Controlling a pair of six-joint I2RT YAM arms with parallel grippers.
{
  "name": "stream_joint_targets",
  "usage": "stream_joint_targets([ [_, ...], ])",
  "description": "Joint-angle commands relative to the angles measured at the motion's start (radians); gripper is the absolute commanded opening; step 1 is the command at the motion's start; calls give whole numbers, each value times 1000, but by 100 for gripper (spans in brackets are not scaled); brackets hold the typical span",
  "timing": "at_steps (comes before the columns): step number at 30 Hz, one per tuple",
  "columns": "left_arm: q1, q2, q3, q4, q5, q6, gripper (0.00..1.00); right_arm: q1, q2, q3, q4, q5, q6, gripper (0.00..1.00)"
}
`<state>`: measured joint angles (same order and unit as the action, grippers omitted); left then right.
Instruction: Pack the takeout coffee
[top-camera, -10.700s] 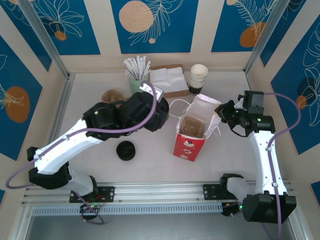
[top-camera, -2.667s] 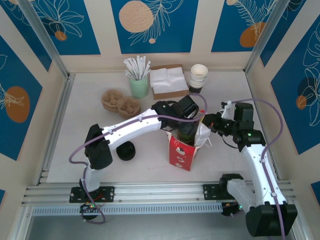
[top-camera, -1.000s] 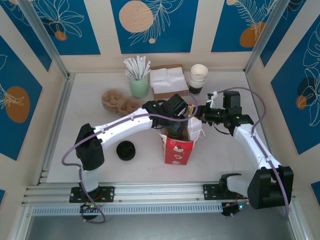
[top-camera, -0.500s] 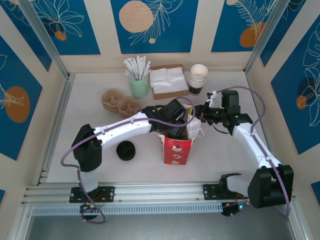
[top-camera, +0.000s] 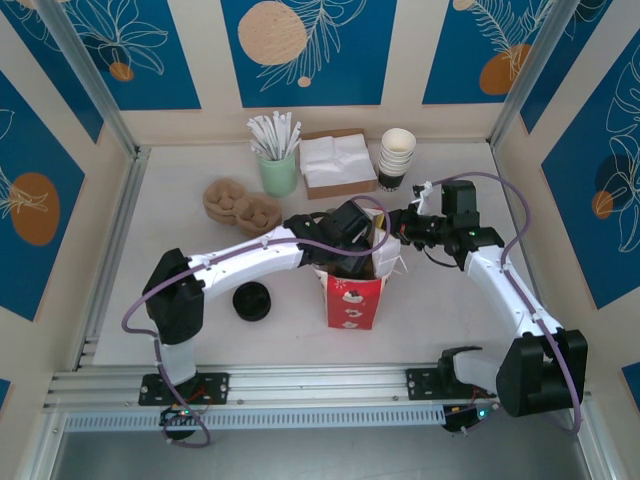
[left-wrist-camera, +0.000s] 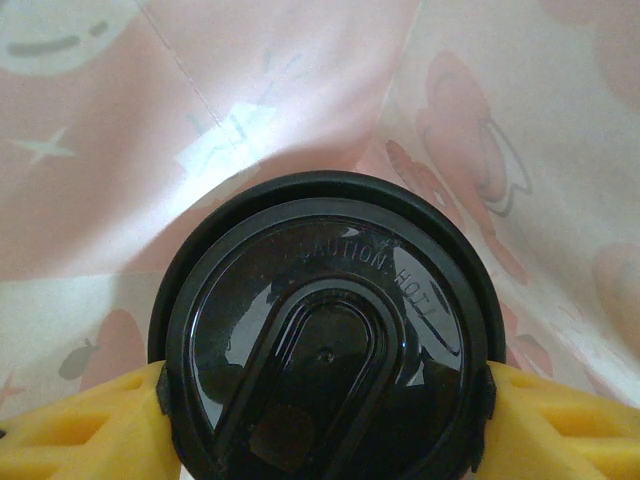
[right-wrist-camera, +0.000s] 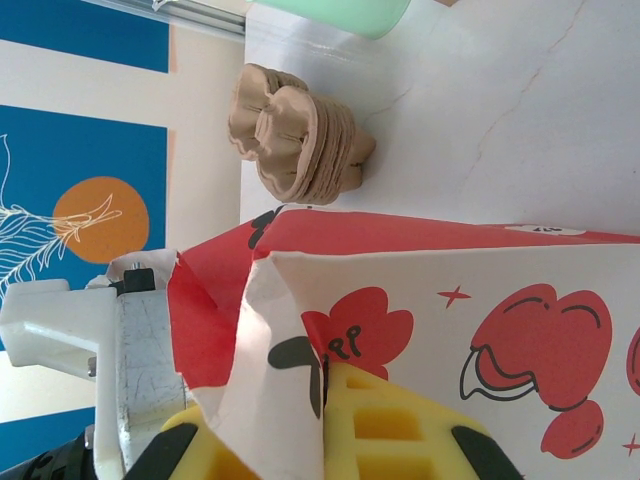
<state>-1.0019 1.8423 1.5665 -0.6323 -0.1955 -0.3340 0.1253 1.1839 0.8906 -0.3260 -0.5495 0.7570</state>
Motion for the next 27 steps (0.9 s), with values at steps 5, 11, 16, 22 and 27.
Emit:
stream_joint_targets([
  [5,-9,30,-2,-56,20,-20,67,15,-10,18,-38,7,-27,0],
  [11,-1,40,-24,-53,30,-26,67,16,-27,-2,-39,5,-32,0],
  [16,5,62,-24,-49,38,-27,67,15,-35,-5,-45,5,-32,0],
  [22,18,86,-22,-38,56,-25,67,15,-46,-13,-51,3,-36,0],
  [27,24,102,-21,-30,68,-24,67,16,-47,-14,-54,5,-37,0],
])
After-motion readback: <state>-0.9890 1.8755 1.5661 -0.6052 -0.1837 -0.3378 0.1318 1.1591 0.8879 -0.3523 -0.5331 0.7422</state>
